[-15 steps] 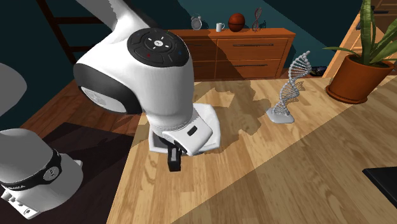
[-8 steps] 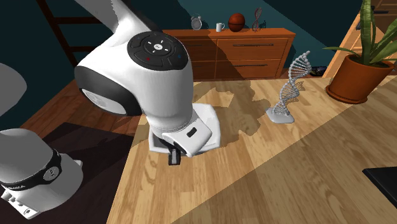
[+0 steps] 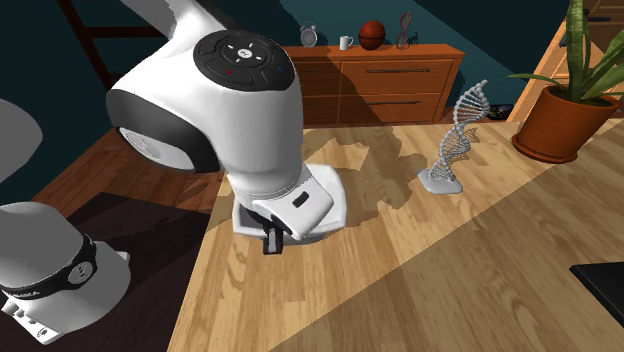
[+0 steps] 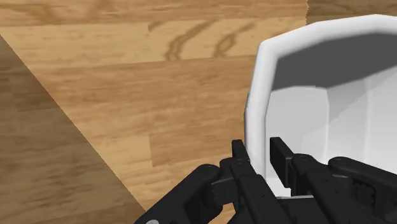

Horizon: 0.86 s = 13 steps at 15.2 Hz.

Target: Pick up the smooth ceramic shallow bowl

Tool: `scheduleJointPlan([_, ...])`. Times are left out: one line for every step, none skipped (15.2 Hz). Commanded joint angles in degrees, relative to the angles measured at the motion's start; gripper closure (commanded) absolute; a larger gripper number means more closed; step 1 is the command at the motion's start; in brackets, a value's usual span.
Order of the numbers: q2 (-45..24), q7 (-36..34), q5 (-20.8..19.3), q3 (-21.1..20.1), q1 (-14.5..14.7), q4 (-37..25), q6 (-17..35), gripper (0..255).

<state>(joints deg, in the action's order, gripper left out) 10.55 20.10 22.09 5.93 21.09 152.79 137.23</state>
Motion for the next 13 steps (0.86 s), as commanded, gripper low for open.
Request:
scheduleJointPlan([1.50,-1.08,-1.02,-0.07,-0.29,-0.52,-1.85,255])
scheduleJointPlan([2.20,-1.53,-1.44,-0.12,-0.43,-0.73,-2.71,255])
scheduleJointPlan([2.89,-1.97,-1.84,-0.16,-0.56,-0.96,-3.57,255])
scheduleJointPlan([3.57,-2.39,-2.22,-0.20,-0.68,-1.20,-4.43,255])
scheduleJointPlan([4.22,-2.80,-2.58,-0.24,-0.80,-1.45,-5.29,255])
scheduleJointPlan([4.86,-3.20,-2.92,-0.28,-0.92,-1.72,-6.15,255])
scheduleJointPlan([5.48,-3.58,-3.24,-0.31,-1.03,-2.01,-7.01,255])
scheduleJointPlan([6.08,-3.95,-3.55,-0.35,-1.13,-2.31,-7.86,255])
scheduleJointPlan([6.67,-4.31,-3.84,-0.39,-1.23,-2.63,-8.72,255])
scheduleJointPlan([7.24,-4.66,-4.12,-0.42,-1.33,-2.96,-9.58,255])
scheduleJointPlan([7.79,-5.00,-4.38,-0.46,-1.42,-3.30,-10.43,255])
scheduleJointPlan([7.87,-5.05,-4.42,-0.46,-1.44,-3.36,-10.56,255])
scheduleJointPlan([7.87,-5.05,-4.42,-0.46,-1.44,-3.35,-10.56,255])
